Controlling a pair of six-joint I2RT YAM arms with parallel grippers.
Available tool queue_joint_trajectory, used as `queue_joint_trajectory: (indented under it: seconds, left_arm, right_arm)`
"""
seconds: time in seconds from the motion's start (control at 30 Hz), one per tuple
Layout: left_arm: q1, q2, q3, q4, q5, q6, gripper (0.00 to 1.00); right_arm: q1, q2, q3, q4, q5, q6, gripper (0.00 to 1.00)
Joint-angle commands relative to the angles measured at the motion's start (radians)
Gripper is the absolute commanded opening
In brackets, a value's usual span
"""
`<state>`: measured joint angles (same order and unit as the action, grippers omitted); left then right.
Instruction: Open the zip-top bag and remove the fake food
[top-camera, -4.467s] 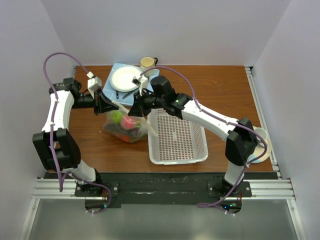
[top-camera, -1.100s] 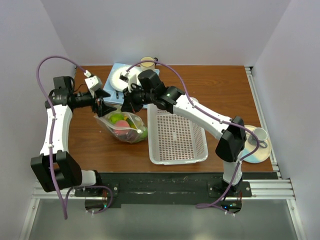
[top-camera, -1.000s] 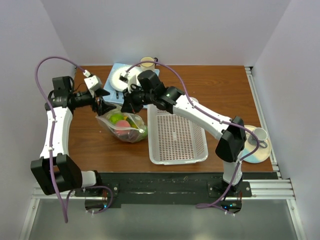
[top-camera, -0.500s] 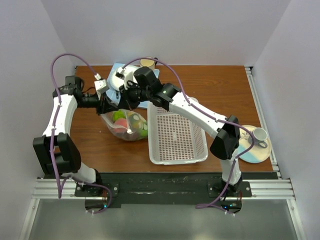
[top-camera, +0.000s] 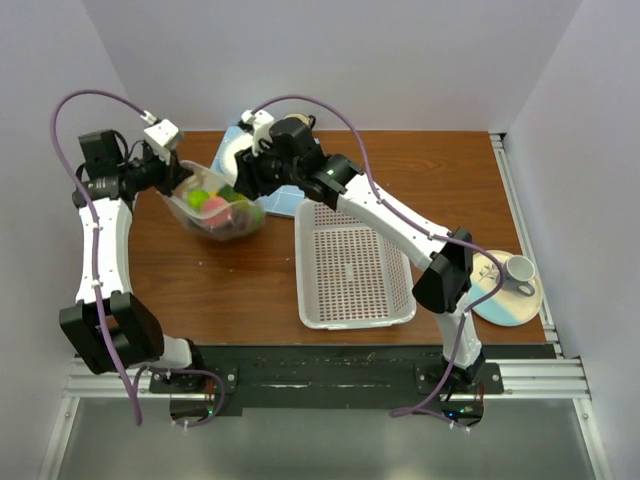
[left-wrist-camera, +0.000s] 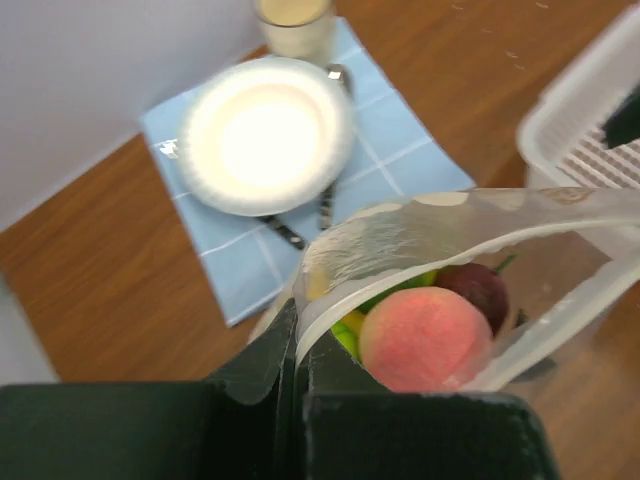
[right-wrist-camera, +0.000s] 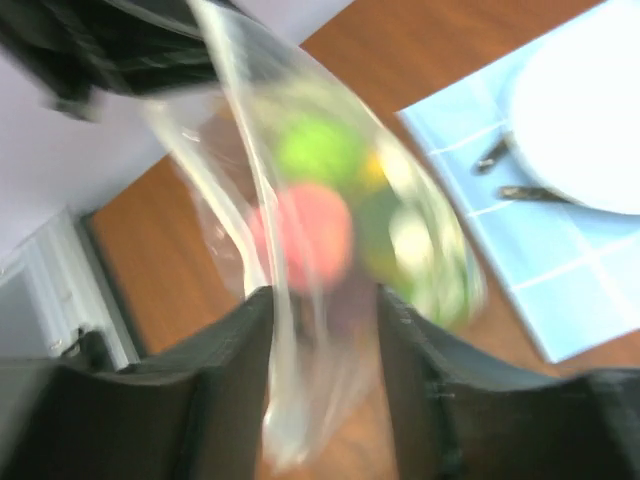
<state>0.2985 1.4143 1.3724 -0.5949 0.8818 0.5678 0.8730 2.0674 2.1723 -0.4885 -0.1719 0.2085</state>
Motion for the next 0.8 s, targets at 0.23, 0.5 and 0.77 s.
queue_joint_trajectory:
  seconds: [0.23, 0.5, 0.77]
  left_arm:
    - [-0.044, -0.248, -0.47, 0.143, -0.123, -0.134, 0.0]
    - [-0.088, -0.281, -0.544, 0.024, -0.035, -0.068, 0.0]
    - [-0.093, -0.276, -0.49, -0.095, 0.038, -0.005, 0.0]
  right_arm:
    - [-0.005, -0.25, -0.38, 0.273, -0.035, 0.182, 0.5]
    - [0.173, -0.36, -0.809, 0.565, 0.026, 0.212, 0.37]
    - [0.222, -0.336, -0.933, 0.716, 0.17, 0.215, 0.43]
